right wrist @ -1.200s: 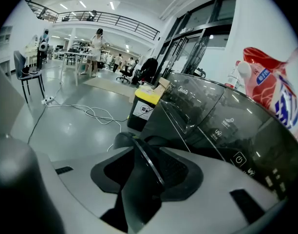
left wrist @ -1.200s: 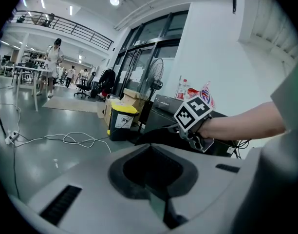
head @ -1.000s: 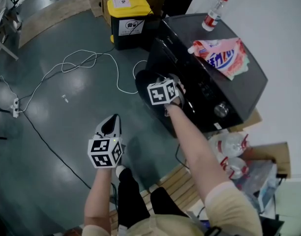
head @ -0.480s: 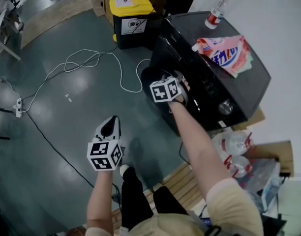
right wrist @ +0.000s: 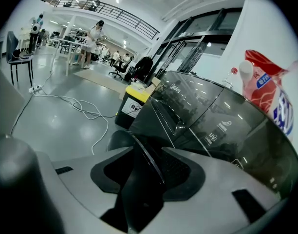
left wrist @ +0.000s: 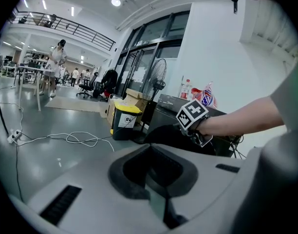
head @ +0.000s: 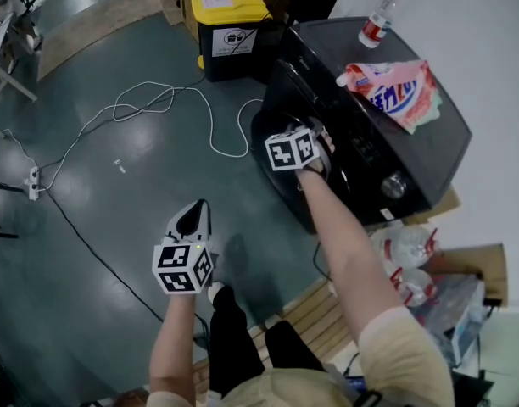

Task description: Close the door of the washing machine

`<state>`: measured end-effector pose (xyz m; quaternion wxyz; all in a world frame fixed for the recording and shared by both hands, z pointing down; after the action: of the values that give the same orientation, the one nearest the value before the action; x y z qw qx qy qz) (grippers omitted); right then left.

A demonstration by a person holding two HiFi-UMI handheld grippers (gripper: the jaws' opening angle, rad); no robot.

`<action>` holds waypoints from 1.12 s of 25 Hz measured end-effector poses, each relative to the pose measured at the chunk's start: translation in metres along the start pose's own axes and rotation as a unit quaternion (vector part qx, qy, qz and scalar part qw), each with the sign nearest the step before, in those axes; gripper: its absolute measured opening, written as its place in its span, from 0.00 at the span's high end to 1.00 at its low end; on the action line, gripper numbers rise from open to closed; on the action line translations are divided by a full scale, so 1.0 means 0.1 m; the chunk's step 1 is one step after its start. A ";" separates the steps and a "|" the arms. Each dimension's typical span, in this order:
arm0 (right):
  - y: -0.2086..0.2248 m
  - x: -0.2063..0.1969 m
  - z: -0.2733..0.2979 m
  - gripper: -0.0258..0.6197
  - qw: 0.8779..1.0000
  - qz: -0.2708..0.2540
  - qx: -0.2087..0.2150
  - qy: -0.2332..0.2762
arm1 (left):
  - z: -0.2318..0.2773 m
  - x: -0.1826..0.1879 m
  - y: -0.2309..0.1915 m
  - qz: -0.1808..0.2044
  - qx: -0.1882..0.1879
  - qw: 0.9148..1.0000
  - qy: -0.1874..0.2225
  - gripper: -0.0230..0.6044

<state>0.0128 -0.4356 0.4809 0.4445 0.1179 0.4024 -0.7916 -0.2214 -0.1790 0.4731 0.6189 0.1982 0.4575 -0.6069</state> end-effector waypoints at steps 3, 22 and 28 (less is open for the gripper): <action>0.01 0.00 0.02 0.72 1.000 -0.003 -0.004 -0.002 | 0.00 0.03 -0.02 0.006 0.001 1.000 0.001 0.96; 0.18 -0.27 -0.26 0.68 0.998 -0.010 0.003 0.059 | -0.05 0.23 0.14 0.015 0.018 0.999 0.028 0.96; 0.30 -0.47 -0.59 0.68 0.994 0.030 0.028 0.106 | 0.01 0.33 0.43 0.024 0.015 0.998 0.049 0.96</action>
<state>0.0537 -0.3713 0.4525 0.4198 0.2254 0.4208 -0.7719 -0.1863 -0.1902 0.4339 0.6072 0.2475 0.4734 -0.5881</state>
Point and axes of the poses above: the fingertips, and each gripper's own axes: z forward along the fingers, y to its right, x out of its top, the point moved 9 cm from there along -z, backward along the fingers, and after that the axes turned 6 degrees about -y, right-handed, at the moved point
